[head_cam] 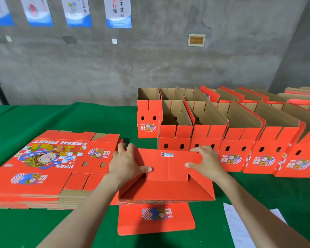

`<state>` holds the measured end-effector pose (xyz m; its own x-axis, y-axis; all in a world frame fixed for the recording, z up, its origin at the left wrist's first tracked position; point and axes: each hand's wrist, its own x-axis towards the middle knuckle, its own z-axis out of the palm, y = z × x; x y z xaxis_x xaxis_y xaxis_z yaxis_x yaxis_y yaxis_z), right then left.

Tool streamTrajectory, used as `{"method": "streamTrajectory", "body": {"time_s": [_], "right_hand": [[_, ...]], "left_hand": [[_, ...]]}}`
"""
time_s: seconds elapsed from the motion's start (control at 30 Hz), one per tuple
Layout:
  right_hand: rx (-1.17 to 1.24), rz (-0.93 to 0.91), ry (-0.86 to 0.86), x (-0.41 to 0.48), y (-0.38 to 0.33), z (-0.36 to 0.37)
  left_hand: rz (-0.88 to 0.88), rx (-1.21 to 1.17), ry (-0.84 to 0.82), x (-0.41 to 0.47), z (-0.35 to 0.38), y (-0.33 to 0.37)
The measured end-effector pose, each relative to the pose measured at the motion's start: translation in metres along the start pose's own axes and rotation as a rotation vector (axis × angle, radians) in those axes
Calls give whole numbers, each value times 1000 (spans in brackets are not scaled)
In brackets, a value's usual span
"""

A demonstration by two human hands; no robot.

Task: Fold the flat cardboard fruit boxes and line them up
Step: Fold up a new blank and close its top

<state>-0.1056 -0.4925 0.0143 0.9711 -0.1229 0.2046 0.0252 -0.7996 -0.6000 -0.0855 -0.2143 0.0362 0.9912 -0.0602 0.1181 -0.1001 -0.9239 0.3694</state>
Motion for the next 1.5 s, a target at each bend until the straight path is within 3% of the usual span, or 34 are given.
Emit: {"method": "streamTrajectory", "body": {"time_s": [0.17,0.43,0.63,0.87,1.03,1.17,1.3,1.4,1.5], "right_hand": [[250,143,-65,-4,8,9],[-59,162,103,3,-15,16],[-128,120,126,3,-23,13],[168,236,114,-8,-25,-12],[482,142,210,-38,-37,-22],[801,168,141,-65,-42,-32],[854,166,160,-83,-51,-43],[872,57,213,-92,-64,-47],[877,5,241,-98,-71,-45]], "left_hand": [[-31,-167,-19,4,5,2],[-62,-106,53,16,1,0],[-56,-148,29,20,-5,-5],[17,-290,24,7,-28,-15],[-81,-428,160,-16,-42,-17],[-158,-646,218,-34,-47,-37],[-293,-1057,-13,-42,-48,-57],[-322,-1103,-236,-46,-49,-67],[-335,-1023,-233,-53,-44,-70]]}}
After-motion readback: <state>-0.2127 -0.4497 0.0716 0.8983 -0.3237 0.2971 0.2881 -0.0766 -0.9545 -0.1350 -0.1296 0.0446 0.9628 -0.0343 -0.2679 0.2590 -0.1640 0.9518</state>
